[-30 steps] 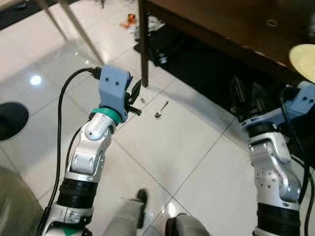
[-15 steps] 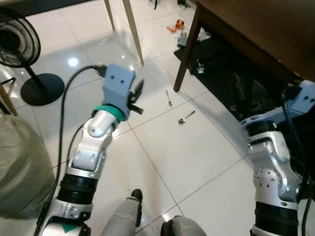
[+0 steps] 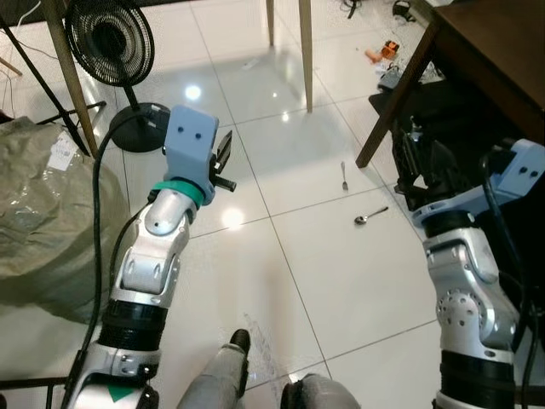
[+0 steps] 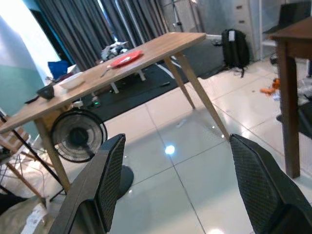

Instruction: Setting the table

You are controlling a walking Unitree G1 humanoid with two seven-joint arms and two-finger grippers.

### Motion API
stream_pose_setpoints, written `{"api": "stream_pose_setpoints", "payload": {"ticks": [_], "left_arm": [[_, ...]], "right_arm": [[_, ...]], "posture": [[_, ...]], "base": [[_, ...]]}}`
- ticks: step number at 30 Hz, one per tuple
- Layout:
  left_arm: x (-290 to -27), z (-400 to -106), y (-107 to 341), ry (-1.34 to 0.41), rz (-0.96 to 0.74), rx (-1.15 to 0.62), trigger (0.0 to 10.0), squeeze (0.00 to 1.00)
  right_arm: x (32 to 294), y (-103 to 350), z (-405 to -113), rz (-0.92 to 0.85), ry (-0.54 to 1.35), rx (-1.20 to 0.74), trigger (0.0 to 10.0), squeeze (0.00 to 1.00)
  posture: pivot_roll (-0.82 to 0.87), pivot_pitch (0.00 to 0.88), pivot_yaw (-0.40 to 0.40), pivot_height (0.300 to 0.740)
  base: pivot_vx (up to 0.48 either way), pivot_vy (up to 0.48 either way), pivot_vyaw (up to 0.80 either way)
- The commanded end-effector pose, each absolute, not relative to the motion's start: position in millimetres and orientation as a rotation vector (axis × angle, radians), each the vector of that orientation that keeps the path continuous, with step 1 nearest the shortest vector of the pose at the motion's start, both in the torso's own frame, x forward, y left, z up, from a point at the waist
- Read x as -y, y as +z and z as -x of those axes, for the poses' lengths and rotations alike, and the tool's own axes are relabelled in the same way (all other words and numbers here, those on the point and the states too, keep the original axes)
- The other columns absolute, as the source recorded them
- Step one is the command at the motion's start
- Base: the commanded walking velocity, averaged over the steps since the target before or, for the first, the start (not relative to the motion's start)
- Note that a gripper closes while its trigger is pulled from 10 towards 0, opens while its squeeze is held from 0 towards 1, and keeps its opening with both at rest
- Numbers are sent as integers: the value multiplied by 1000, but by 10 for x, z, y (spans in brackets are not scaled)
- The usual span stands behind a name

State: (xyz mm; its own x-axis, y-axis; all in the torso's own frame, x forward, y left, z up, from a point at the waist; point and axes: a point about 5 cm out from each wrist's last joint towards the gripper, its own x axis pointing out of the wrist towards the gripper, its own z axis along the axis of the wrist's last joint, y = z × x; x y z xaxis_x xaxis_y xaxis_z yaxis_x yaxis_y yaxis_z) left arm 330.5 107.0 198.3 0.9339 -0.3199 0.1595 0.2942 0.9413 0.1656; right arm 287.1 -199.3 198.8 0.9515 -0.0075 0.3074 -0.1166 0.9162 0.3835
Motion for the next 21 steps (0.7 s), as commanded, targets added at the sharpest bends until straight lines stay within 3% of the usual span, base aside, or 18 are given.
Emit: {"api": "stream_pose_setpoints", "payload": {"ticks": [1,3,21], "left_arm": [[-1122,-3323,1912,-282,-148,152,10000,0],[-1131,-3333,1908,-268,-149,154,10000,0],[-1152,-3417,1949,-214,-156,167,10000,0]], "right_arm": [[1974,1925,-2862,-409,60,281,10000,0],[1968,1927,-2866,-405,63,280,10000,0],[2071,1953,-2872,-337,7,296,10000,0]], "posture": [[112,75,13,740],[113,75,11,740],[106,78,13,740]], "base": [[0,0,763],[0,0,0],[480,0,0]]}}
